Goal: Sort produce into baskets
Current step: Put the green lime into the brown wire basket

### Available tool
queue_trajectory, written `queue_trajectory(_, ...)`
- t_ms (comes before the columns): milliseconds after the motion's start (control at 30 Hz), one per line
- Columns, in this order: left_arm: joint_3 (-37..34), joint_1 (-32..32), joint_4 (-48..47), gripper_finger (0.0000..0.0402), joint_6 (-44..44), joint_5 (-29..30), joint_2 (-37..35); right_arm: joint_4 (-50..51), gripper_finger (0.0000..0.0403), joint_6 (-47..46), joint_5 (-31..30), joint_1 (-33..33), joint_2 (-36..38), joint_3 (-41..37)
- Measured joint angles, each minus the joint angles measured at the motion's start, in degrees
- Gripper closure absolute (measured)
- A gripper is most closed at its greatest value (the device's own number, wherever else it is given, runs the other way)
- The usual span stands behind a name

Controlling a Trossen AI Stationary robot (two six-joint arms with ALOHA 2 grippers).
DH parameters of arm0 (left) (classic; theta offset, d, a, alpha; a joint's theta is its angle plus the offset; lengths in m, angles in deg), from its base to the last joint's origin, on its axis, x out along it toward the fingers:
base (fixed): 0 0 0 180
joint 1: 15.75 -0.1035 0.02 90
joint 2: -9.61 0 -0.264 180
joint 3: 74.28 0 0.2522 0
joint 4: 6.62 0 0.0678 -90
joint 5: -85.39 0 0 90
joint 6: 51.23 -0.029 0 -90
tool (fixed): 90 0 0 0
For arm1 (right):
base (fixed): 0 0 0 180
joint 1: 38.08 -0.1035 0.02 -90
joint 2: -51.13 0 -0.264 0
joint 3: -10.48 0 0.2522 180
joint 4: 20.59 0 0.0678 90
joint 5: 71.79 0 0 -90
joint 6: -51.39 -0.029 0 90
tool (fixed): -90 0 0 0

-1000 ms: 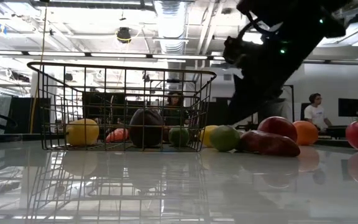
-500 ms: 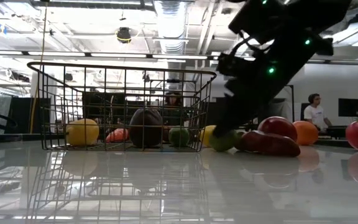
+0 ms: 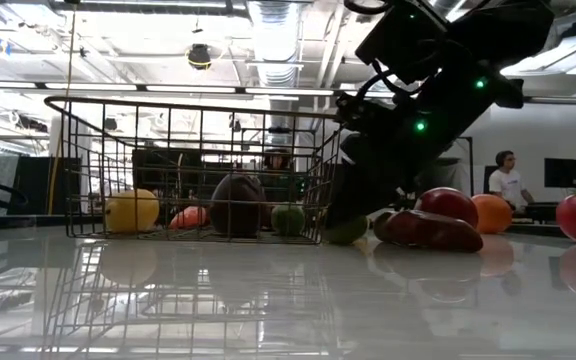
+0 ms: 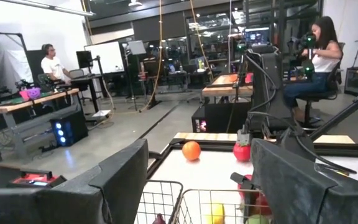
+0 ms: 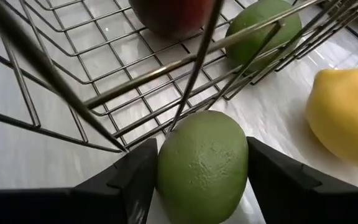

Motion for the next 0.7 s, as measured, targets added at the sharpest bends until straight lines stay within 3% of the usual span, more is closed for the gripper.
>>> queue_trajectory(200, 0.0, 0.0, 0.0, 0.0129, 0.0, 0.0, 0.0, 3.4, 0.0185, 0.58, -0.12, 0.0, 3.61, -0.35)
queue_trajectory(467, 0.0, 0.02, 0.0, 0.0129, 0.0, 0.02, 0.0, 4.92, 0.0177, 0.74, -0.61, 0.0, 8.68, -0.34)
queue_trajectory(700, 0.0, 0.01, 0.0, 0.0129, -0.17, 0.02, 0.0, 14.09, 0.0178, 0.55, -2.57, 0.07, 16.56, -0.27)
